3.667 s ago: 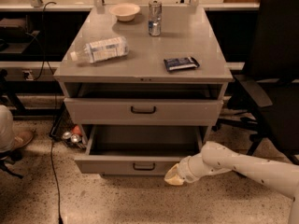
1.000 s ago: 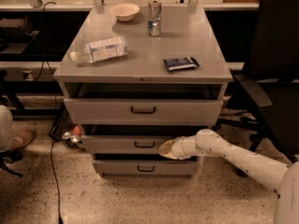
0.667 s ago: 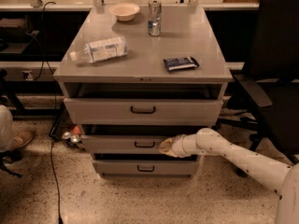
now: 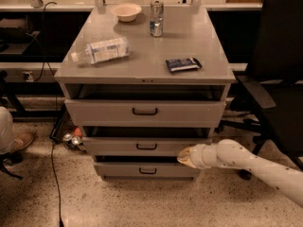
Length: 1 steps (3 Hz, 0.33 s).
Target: Close middle drawer
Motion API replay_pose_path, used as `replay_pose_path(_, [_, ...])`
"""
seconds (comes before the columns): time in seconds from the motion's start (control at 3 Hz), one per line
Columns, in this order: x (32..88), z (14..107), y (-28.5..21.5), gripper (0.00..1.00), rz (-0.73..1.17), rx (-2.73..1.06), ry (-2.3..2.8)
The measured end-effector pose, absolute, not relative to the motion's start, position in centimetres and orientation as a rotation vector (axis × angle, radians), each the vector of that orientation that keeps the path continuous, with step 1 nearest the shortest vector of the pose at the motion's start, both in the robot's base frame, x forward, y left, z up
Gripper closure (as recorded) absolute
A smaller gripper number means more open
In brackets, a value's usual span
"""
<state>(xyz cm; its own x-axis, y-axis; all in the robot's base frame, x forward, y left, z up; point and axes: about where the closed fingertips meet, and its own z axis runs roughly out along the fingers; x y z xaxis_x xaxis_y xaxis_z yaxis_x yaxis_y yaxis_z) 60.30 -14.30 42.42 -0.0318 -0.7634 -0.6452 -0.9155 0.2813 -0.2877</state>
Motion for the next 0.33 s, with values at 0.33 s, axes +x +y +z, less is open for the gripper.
replay_pose_path(0.33, [59.07, 42.53, -16.51, 1.0, 0.278, -1.496, 1.878])
